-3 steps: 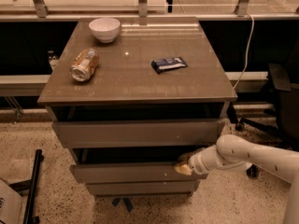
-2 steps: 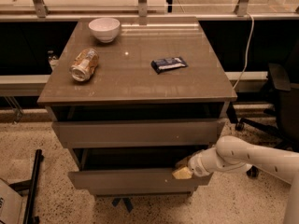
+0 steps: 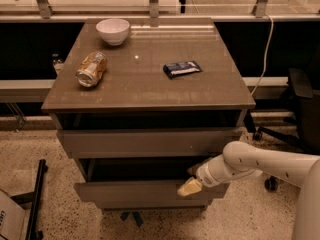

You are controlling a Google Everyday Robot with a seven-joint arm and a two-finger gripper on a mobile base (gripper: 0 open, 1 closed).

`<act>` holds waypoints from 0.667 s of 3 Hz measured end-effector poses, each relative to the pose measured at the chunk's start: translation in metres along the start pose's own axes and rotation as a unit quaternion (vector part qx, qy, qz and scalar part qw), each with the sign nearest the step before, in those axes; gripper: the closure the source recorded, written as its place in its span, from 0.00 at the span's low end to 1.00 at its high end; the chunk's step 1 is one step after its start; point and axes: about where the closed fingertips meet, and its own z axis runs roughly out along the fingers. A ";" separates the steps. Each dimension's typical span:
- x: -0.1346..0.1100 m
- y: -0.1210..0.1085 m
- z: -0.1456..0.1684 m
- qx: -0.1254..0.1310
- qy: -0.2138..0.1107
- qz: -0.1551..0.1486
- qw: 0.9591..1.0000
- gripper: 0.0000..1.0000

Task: Open middle drawer

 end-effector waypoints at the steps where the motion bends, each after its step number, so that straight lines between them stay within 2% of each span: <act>1: 0.004 0.013 -0.004 -0.010 0.056 -0.043 0.997 0.00; 2: 0.017 0.025 -0.008 -0.023 0.109 -0.086 0.990 0.00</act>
Offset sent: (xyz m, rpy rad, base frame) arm -0.0486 -0.0150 0.0023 -0.3126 0.0487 0.3193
